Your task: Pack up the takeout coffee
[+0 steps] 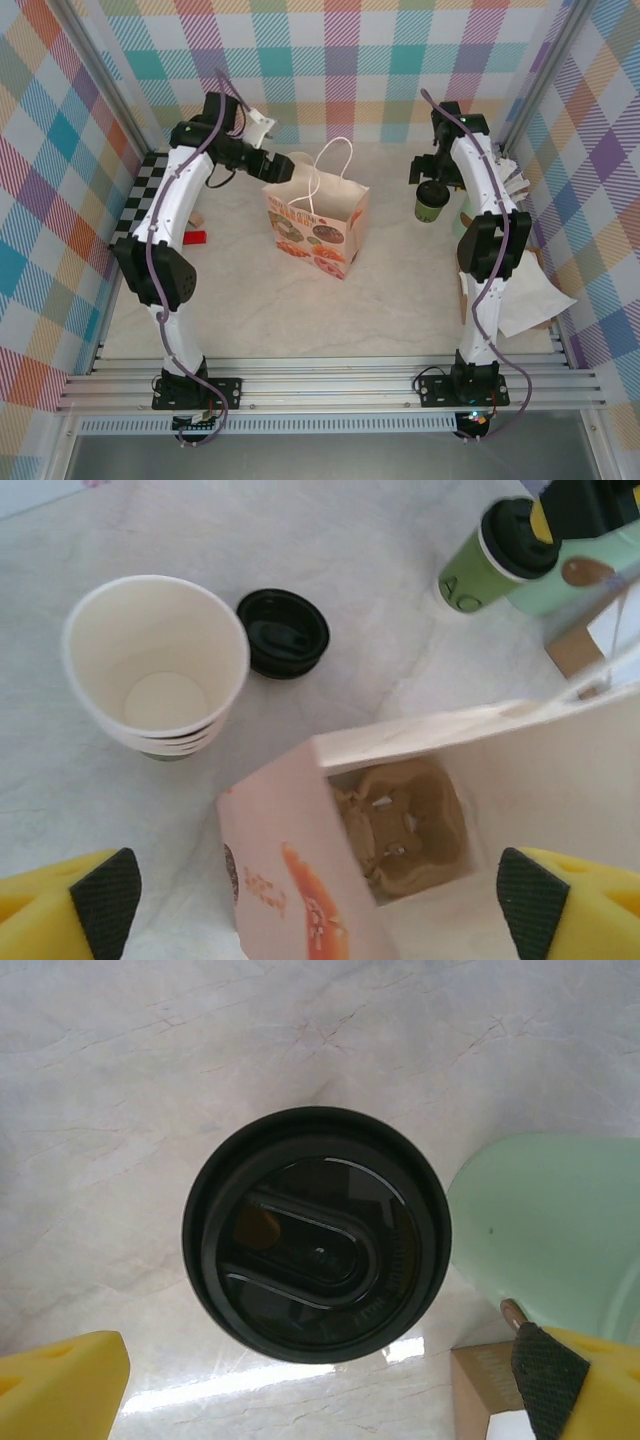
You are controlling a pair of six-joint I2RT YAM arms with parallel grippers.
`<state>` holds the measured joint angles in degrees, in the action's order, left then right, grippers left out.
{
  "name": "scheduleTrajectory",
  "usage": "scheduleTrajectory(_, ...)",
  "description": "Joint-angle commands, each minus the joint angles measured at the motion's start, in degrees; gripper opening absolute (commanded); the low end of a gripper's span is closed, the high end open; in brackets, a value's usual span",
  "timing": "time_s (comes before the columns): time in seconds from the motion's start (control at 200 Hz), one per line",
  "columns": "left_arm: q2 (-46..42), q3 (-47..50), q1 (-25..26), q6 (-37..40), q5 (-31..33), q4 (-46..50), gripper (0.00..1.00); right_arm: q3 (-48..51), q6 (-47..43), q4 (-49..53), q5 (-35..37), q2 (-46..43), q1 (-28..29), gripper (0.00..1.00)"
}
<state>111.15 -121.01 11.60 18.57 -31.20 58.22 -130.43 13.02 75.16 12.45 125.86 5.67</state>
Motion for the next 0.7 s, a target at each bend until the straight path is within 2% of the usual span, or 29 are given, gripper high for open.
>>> scheduleTrajectory(0.0, -2.55, 0.74, -0.7, -3.71, -0.15, -6.0, 1.0, -0.44, 0.7, -0.4, 0.62, 1.93, -0.9, 1.0)
scheduleTrajectory(0.365, -0.13, 0.06, -0.7, -7.19, 4.65, -7.11, 1.0, 1.61, 0.57, -2.09, -9.01, 3.28, -3.95, 1.0)
scheduleTrajectory(0.695, 0.2, 0.34, -0.7, -8.46, 5.18, -6.97, 1.0, 5.3, 0.96, -5.14, -12.18, 2.98, -5.06, 1.0)
